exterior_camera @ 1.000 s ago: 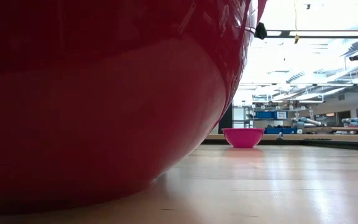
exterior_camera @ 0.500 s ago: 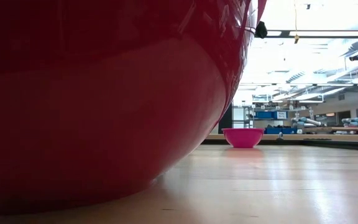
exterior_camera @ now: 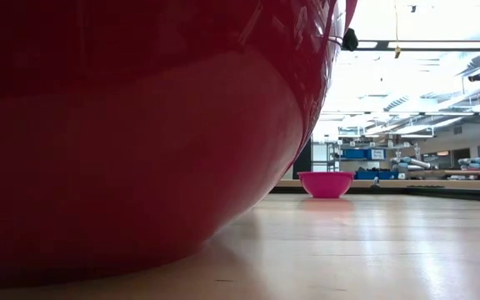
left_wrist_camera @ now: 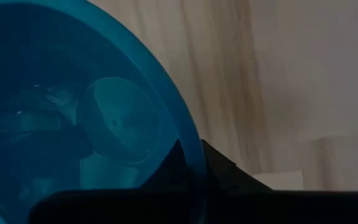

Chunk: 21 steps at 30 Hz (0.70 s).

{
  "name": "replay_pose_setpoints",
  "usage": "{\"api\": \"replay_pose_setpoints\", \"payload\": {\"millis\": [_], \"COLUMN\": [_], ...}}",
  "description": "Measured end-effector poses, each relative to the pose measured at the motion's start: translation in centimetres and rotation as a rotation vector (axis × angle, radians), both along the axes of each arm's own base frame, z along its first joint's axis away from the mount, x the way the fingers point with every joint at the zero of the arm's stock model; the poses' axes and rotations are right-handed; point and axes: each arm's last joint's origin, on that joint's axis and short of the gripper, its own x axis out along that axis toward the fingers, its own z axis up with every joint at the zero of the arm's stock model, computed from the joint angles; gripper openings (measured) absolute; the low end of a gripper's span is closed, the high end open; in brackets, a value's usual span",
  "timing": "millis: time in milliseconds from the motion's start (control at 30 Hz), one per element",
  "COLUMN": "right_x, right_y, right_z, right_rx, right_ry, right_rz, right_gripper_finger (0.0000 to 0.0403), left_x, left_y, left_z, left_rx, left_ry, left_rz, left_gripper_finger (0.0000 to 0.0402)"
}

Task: Nest bowls inside each other
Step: Stack the blue bowl into the green bowl

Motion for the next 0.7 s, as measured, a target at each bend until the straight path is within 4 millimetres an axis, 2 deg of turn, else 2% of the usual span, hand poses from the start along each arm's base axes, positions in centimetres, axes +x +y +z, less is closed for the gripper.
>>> {"api": "replay_pose_setpoints", "payload": {"millis": [200,367,700], "right_x": [0.0,0.0,-0.1], "right_y": [0.0,0.0,-0.4], "right_z": [0.0,0.0,-0.1], "right_rx": [0.0,0.0,-0.003], "right_ry": [0.0,0.001,0.016], "right_rz": [-0.001,-0.001,-0.014], "right_gripper_finger": [0.0198,0.0198,0.0198], "left_x": [-0.6,-1.3,-3.7], "left_y": [-0.5,-0.7,-4.2], "left_z": [2.1,2.8,5.1], "left_rx": [0.015,0.013,-0.037], "left_ry": [-0.062,-0.046,0.031], "left_rz": [0.011,0.005,0.021], "left_gripper_finger": [0.0007,0.0007,0.0008]}}
